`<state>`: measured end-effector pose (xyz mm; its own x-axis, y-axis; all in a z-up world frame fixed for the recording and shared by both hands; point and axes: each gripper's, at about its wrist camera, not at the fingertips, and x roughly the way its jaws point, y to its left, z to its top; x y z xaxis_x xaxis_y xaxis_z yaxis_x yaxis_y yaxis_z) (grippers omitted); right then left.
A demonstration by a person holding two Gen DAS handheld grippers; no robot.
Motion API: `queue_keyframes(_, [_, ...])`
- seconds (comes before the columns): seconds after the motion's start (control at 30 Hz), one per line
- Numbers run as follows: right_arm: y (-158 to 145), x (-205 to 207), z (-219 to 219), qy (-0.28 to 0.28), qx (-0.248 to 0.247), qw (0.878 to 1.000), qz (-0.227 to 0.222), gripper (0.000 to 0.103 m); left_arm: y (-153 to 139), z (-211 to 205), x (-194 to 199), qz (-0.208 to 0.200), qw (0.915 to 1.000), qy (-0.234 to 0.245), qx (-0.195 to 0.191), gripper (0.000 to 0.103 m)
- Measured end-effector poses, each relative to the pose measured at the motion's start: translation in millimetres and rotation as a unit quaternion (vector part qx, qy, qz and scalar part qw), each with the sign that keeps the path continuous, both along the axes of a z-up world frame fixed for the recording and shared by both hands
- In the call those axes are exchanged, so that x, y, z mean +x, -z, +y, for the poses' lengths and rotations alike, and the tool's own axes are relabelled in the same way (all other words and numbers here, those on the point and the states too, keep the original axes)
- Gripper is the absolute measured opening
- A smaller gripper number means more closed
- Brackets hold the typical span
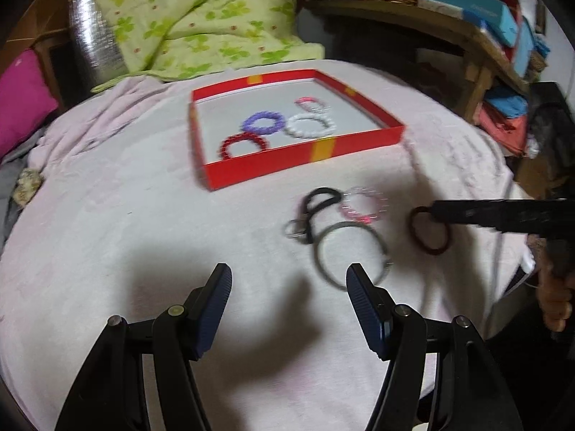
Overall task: Organize jewelry
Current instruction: 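Grasp the dark maroon bangle with the right gripper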
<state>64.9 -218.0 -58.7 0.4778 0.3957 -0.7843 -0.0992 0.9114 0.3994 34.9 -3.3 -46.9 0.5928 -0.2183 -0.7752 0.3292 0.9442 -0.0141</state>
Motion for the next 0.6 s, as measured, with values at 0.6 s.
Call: queue_keyframes(0.6, [0.9,8.1,-28.4,0.072,-0.034,0.997,-0.004,0.008,22.8,-37.8,17.2,0.053,0.9968,0.017,-0.057,0.073])
